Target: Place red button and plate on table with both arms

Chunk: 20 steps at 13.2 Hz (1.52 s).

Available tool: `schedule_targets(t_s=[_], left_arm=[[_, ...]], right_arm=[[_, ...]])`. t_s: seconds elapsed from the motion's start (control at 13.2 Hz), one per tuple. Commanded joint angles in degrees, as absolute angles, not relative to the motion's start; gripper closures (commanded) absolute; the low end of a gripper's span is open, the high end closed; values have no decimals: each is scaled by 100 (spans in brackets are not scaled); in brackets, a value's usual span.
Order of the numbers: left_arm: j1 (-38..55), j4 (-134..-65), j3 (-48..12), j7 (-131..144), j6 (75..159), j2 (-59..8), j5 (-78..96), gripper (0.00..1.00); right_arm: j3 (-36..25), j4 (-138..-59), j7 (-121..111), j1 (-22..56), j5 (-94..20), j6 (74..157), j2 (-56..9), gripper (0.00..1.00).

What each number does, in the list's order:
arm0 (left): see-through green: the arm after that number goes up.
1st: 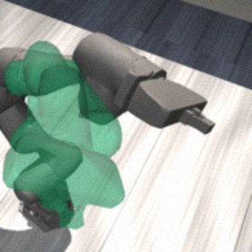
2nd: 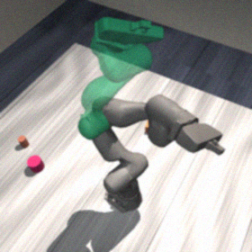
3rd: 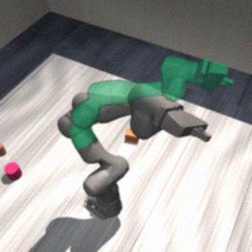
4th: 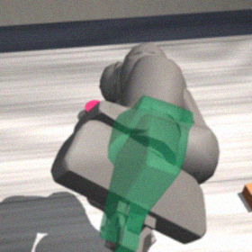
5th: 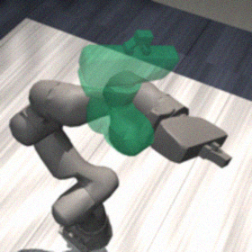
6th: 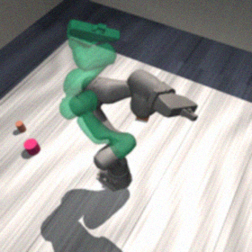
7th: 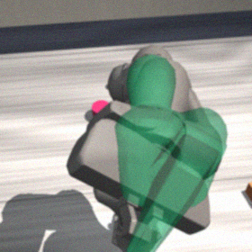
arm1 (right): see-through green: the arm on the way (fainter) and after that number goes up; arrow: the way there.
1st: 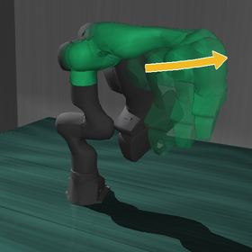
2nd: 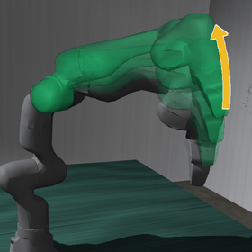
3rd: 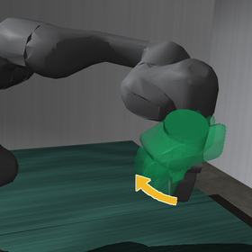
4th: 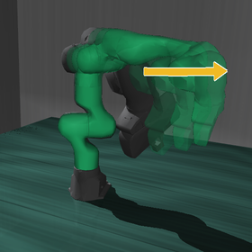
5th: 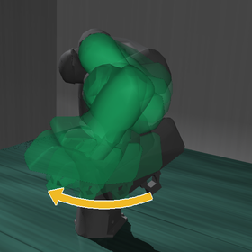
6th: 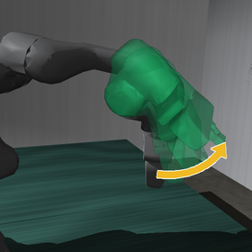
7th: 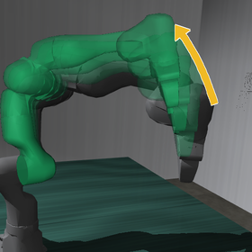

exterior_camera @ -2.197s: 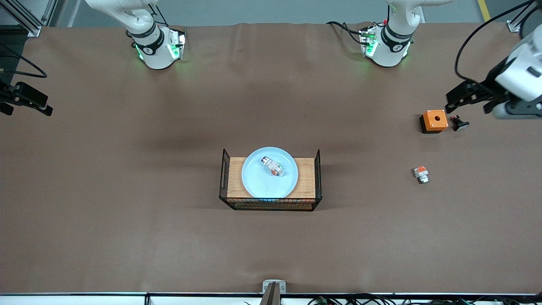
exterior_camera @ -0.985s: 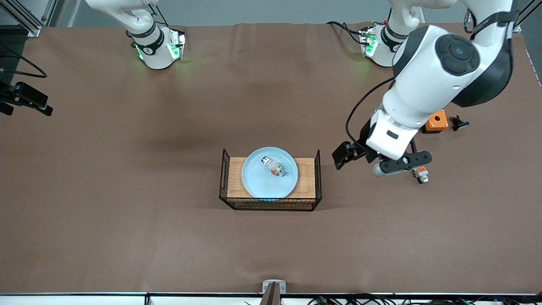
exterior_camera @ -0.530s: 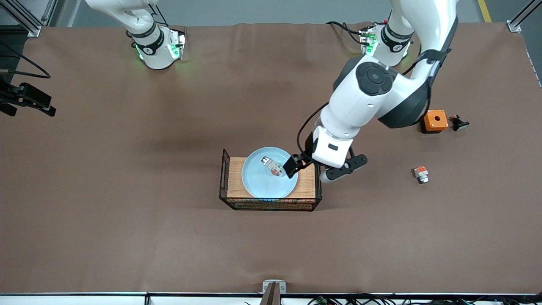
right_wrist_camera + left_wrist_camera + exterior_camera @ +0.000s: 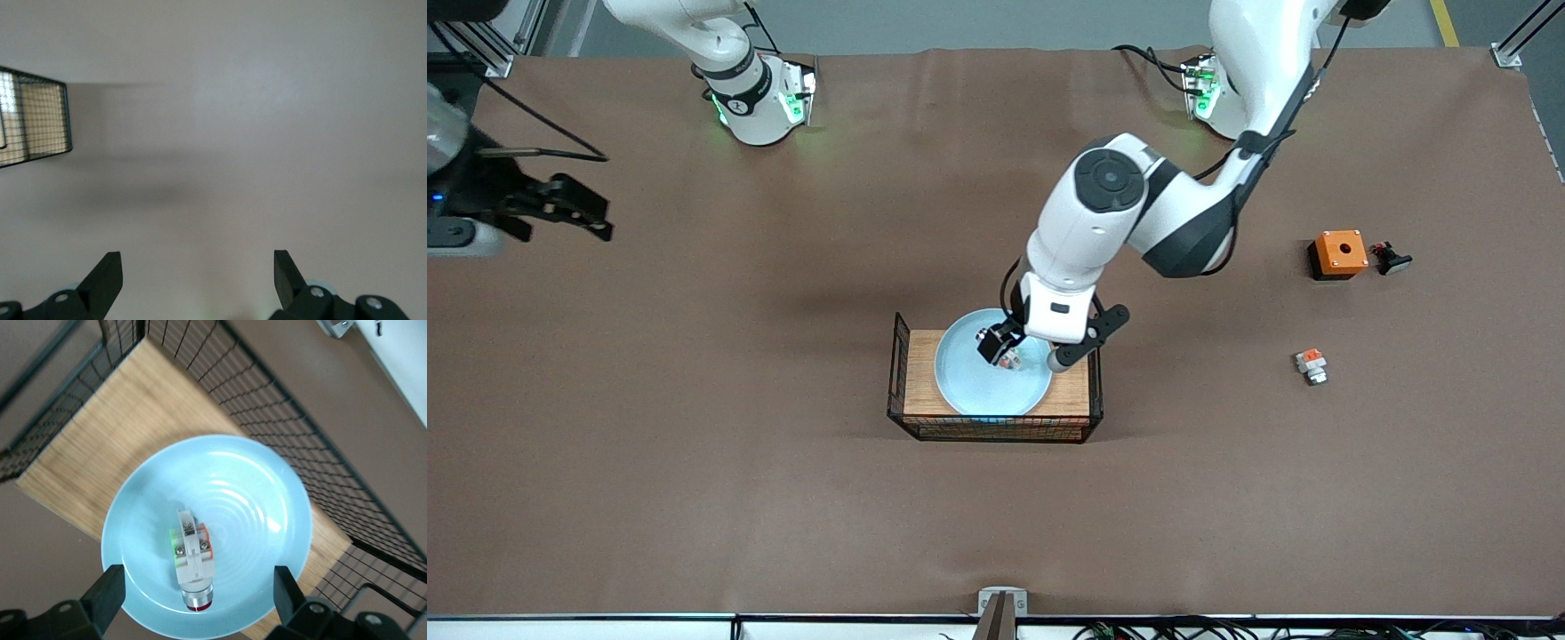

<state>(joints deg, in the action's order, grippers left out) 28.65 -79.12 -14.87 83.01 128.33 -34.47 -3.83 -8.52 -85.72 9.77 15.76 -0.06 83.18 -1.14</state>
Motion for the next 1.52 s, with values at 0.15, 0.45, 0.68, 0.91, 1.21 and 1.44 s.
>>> schedule_targets(t_s=[0.15, 0.45, 0.68, 0.91, 1.21, 1.44], left_arm=[[3137, -7664, -1310, 8675, 12358, -3639, -536, 7], [3199, -7620, -1231, 8745, 12401, -3823, -624, 9], [3269, -7366, -1213, 8754, 12454, -4069, -650, 12], [3270, -7356, -1222, 8745, 12463, -4078, -650, 21], [3287, -7374, -1222, 8728, 12463, -4122, -650, 49], [3313, -7374, -1222, 8692, 12463, -4122, -650, 84]], right_arm=[[-888, -8543, 2905, 2653, 457, 7892, -245, 0], [-870, -8543, 4058, 2988, 63, 8042, -483, 0], [-879, -8543, 4884, 3225, -193, 8286, -755, 0], [-870, -8447, 5571, 3436, -167, 8350, -1141, 3], [-879, -8472, 5651, 3621, -395, 8797, -1239, 0], [-879, -8586, 5660, 3735, -404, 9008, -1239, 0]])
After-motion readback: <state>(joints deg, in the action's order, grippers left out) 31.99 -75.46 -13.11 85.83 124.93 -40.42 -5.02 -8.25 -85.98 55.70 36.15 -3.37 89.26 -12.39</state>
